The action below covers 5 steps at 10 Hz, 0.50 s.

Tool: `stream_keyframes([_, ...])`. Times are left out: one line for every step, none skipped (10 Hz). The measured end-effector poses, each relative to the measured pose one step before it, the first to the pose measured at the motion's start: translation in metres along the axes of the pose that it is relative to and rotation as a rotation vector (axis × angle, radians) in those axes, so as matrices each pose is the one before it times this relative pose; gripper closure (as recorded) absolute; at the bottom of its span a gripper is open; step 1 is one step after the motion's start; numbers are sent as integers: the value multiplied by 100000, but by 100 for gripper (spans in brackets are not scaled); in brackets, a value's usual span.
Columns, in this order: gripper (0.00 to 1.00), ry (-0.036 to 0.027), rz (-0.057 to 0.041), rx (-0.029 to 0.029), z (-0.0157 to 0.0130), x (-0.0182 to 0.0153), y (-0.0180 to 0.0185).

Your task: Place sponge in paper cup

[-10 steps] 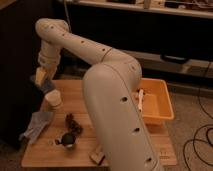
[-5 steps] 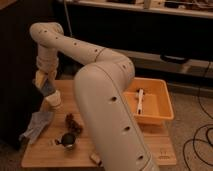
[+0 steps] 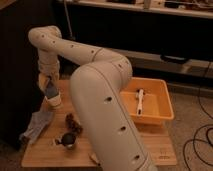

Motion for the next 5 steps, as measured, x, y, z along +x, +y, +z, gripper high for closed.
stream_keyframes([100,-54,2008,947,431,5,-402])
stream_keyframes([100,-61,1163,779,107,19,-325])
stream_keyframes([100,142,1405,1315,181,81,-542])
stream_keyframes([100,105,816,1110,252,1,-205])
stream_keyframes([100,100,234,441,218,-24,-10])
